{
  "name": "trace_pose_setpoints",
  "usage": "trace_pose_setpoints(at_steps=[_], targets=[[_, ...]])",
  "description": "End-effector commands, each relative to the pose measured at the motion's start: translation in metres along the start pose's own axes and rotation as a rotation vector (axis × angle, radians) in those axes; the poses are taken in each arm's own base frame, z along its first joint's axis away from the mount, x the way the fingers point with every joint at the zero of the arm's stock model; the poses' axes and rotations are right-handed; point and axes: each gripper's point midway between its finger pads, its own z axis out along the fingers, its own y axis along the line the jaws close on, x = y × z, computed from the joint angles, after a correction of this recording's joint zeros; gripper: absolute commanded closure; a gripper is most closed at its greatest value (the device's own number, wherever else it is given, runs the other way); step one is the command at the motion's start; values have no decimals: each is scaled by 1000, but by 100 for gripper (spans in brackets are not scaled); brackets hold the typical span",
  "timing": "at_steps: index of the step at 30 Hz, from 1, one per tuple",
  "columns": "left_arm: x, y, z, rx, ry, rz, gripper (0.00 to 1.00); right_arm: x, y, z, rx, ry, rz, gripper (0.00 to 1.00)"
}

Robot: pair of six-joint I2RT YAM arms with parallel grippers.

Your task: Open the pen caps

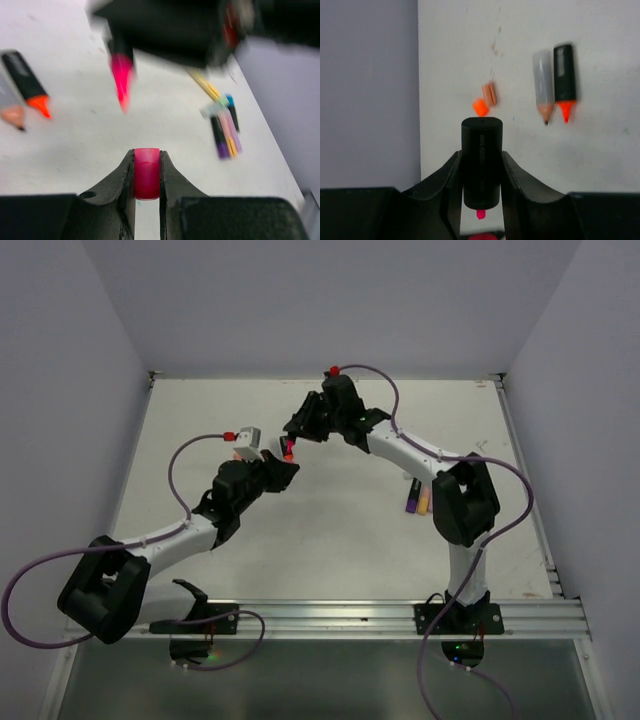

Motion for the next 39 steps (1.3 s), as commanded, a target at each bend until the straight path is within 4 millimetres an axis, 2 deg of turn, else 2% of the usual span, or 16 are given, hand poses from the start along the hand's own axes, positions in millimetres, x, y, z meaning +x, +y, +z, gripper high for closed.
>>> trace_pose_setpoints(at_steps=[1, 5, 7, 8, 9, 10, 11, 14, 17, 21, 23, 24, 26, 30, 33, 39], targets=[[48, -52, -42, 343, 210, -25, 100, -214, -29, -71, 17, -746, -6, 100], [44, -61, -55, 472, 207, -95, 100, -207, -24, -73, -53, -723, -40, 100], [40, -53, -54, 453, 202, -113, 100, -203, -33, -70, -31, -713, -37, 100], [28, -48, -46, 413, 160, -85, 100, -197, -39, -63, -18, -678, -44, 100], [41, -26, -42, 290, 225, -89, 100, -194, -43, -55, 1, -639, -65, 100], [34, -1, -32, 140, 187, -65, 100, -197, -40, -54, 29, -611, -76, 100], [36, 16, -32, 22, 228, -40, 100, -187, -44, -37, 28, -550, -96, 100], [14, 68, -36, -308, 164, -3, 100, -172, -50, -25, 83, -487, -162, 100], [-3, 105, -48, -546, 111, -8, 100, -148, -59, -8, 144, -405, -233, 100], [-17, 146, -62, -773, 74, -23, 100, -114, -57, 13, 191, -317, -356, 100], [-14, 162, -64, -832, 87, -47, 100, -96, -66, 26, 245, -267, -391, 100], [-17, 178, -70, -876, 78, -77, 100, -96, -63, 28, 250, -262, -415, 100], [-13, 203, -78, -941, 80, -130, 100, -82, -79, 43, 287, -207, -428, 100], [-15, 230, -92, -1015, 44, -163, 100, -73, -93, 60, 303, -159, -433, 100], [-23, 238, -100, -1071, -4, -151, 100, -70, -101, 70, 311, -141, -441, 100], [-24, 249, -85, -1083, 21, -107, 100, -68, -108, 86, 314, -121, -454, 100]])
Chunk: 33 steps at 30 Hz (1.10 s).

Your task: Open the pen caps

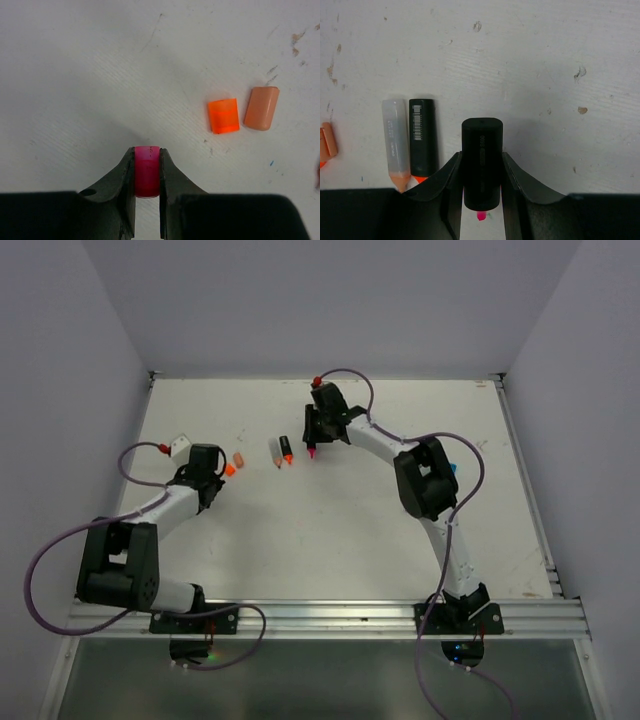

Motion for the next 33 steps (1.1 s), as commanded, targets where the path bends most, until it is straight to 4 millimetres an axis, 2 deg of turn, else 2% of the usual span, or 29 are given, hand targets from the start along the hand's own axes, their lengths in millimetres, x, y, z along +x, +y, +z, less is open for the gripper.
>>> trace_pose_setpoints(at_steps=[1, 7, 15, 19, 20, 25, 28, 32, 33], targets=[[-15, -7, 16, -32, -43, 7, 100, -27, 11, -3, -28, -52, -28, 100], [-13, -19, 35, -2, -19, 38, 99, -22, 16, 7, -56, -33, -24, 100], [-13, -30, 45, 23, 1, 57, 77, -25, 23, 15, -83, -13, -36, 100], [-16, -36, 45, 41, 5, 55, 66, -19, 25, 15, -92, -1, -27, 91], [-16, -35, 45, 39, 5, 53, 64, -16, 26, 17, -93, 6, -29, 84], [-22, -34, 44, 40, -8, 49, 57, -8, 26, 21, -97, 23, -35, 74], [-28, -35, 41, 46, -22, 43, 50, -8, 27, 23, -99, 19, -38, 61], [-50, -41, 31, 58, -75, 17, 38, -12, 28, 23, -92, 14, -38, 55], [-63, -47, 25, 74, -100, 2, 28, -12, 29, 23, -92, 12, -39, 53]])
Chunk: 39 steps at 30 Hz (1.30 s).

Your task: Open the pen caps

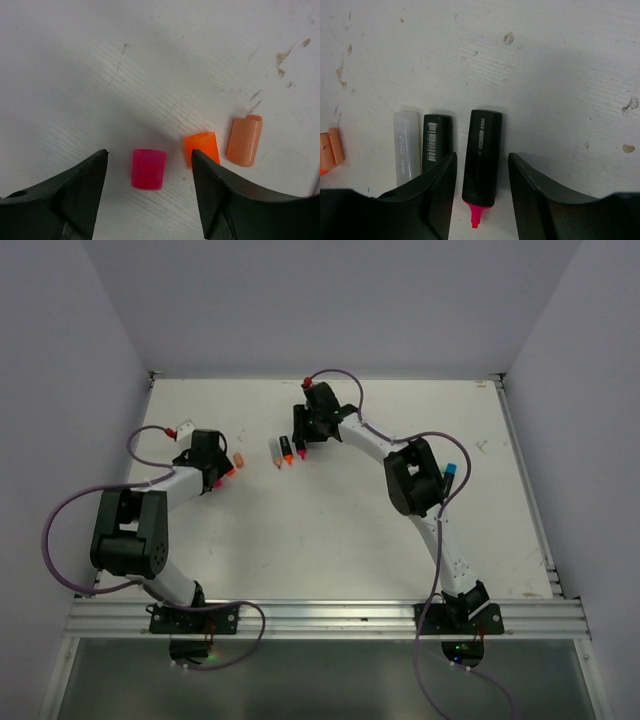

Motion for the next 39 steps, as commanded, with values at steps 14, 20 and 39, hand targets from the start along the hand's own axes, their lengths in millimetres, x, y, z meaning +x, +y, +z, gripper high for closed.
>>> trace_pose_setpoints(at_steps=[14, 20, 39], targets=[[-107, -85, -124, 481, -218, -49, 7, -86, -51, -145, 104, -229, 46, 37], [-53, -129, -160, 643, -157, 40, 2, -65, -153, -187, 371, -186, 73, 37], [18, -178, -193, 924, -55, 272, 4, -1, -286, -162, 558, -16, 147, 37]])
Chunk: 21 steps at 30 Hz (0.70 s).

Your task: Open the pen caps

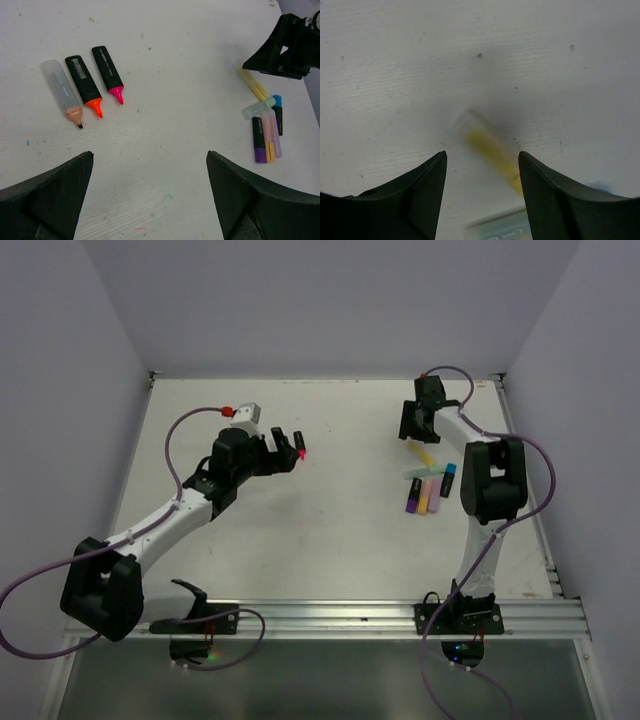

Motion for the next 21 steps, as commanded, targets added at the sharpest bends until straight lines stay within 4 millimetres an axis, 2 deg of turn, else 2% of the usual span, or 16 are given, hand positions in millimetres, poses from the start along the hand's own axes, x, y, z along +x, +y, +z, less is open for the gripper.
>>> trace_pose_setpoints(at_steps=[1, 7, 9, 14, 17, 18, 19, 21], targets=[[-1, -12, 4, 72, -10, 48, 4, 0, -5, 11, 8, -4, -11, 37], [4, -11, 9, 79, 6, 54, 4, 19, -2, 21, -12, 43, -7, 41], [4, -12, 9, 85, 7, 51, 4, 19, 0, 19, -24, 32, 5, 43], [5, -14, 11, 94, 10, 48, 4, 30, -8, 24, 7, 46, -4, 52], [7, -15, 11, 102, 18, 44, 4, 38, -11, 30, 26, 78, -19, 71], [9, -16, 10, 111, 23, 42, 4, 41, -13, 30, 35, 95, -24, 91], [9, -17, 10, 118, 24, 41, 4, 37, -13, 29, 37, 85, -26, 100], [11, -21, 10, 142, 28, 40, 5, 33, -7, 25, 11, 76, -8, 100]])
